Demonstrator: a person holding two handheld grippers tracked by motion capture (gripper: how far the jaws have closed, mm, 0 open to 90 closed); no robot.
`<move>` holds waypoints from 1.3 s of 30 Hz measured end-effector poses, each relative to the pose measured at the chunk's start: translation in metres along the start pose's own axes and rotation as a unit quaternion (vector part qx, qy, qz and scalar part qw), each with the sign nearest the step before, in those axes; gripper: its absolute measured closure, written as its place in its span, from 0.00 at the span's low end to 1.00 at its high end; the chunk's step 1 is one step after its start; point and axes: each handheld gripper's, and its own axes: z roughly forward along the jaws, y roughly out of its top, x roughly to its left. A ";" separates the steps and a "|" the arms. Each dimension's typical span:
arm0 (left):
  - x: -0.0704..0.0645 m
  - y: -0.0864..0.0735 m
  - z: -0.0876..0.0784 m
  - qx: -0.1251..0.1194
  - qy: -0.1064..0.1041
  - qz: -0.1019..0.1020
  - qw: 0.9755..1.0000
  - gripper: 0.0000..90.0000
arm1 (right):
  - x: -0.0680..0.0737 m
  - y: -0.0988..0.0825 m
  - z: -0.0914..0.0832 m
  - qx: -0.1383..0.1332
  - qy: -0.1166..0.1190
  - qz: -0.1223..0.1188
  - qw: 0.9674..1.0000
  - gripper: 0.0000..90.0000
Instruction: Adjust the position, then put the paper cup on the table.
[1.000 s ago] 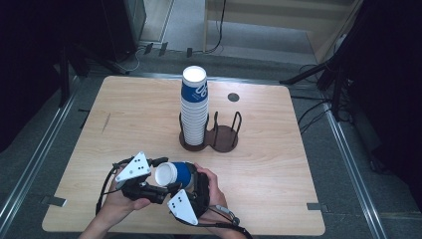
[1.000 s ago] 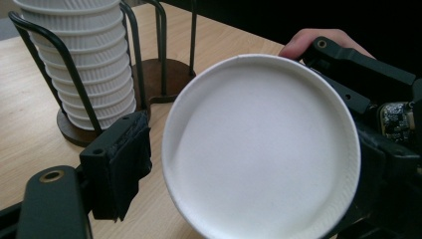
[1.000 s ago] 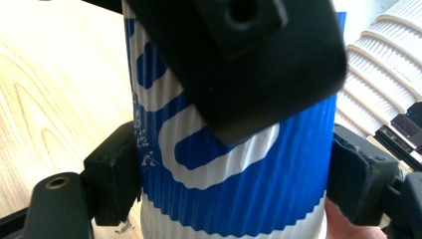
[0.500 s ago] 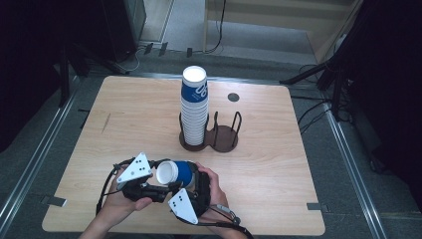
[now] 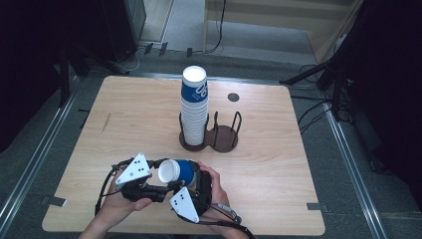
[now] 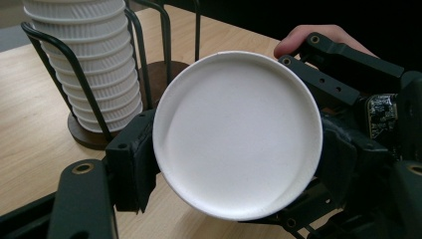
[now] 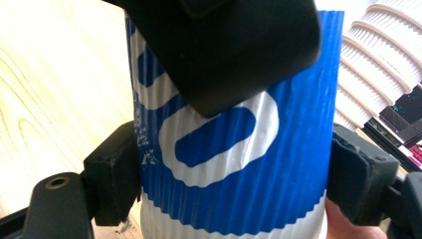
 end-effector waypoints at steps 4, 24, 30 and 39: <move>-0.001 0.000 0.000 0.002 0.003 0.002 1.000 0.30 | 0.000 0.000 0.000 0.000 0.000 0.001 1.000 0.21; 0.007 -0.003 -0.006 -0.052 0.036 -0.017 0.998 0.32 | -0.018 0.008 -0.006 -0.006 0.018 0.052 0.998 0.06; 0.010 -0.003 -0.008 -0.070 0.048 -0.025 0.996 0.32 | -0.029 0.009 -0.011 -0.017 0.020 0.083 0.996 0.04; 0.014 -0.002 -0.011 -0.093 0.058 -0.034 0.993 0.32 | -0.038 0.011 -0.018 -0.027 0.023 0.112 0.993 0.03</move>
